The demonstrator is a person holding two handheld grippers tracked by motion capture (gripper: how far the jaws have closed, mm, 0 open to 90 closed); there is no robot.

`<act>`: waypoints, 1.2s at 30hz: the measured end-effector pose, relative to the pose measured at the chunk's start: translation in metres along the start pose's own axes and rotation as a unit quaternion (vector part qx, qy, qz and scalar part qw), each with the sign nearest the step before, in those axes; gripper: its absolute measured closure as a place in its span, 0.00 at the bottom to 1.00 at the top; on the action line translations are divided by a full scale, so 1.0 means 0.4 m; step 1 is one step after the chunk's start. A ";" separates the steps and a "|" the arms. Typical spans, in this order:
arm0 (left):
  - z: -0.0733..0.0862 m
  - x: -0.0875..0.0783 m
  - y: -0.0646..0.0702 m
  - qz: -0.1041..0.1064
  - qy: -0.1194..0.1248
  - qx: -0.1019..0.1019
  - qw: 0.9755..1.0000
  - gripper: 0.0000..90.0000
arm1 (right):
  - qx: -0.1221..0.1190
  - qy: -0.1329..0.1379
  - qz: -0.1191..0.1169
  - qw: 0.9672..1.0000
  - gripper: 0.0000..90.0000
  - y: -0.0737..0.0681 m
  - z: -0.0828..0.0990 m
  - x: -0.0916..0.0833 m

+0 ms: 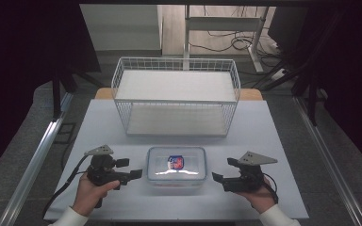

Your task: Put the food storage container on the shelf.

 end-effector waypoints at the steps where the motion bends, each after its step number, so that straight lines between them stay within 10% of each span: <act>1: -0.002 0.005 -0.003 0.003 0.000 -0.003 1.000 0.18 | -0.001 0.001 0.000 1.000 0.19 -0.002 -0.003 0.002; 19: -0.033 0.112 -0.073 0.029 -0.025 -0.054 0.998 0.18 | 0.017 -0.011 -0.013 1.000 0.19 -0.001 -0.014 0.034; 27: -0.034 0.142 -0.094 0.049 -0.039 -0.073 0.995 0.16 | 0.100 -0.037 -0.081 0.991 0.16 0.033 -0.022 0.100; 36: -0.027 0.173 -0.101 0.086 -0.053 -0.094 0.990 0.15 | 0.114 -0.035 -0.086 0.989 0.16 0.041 -0.025 0.105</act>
Point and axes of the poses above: each handheld gripper's, and its own axes: x roughly forward along the jaws, z roughly out of its underside, y roughly to its right, the point moved 1 cm from there along x, roughly forward along the jaws, and after that the axes turned 5 degrees about -y, right-handed, at the moved point
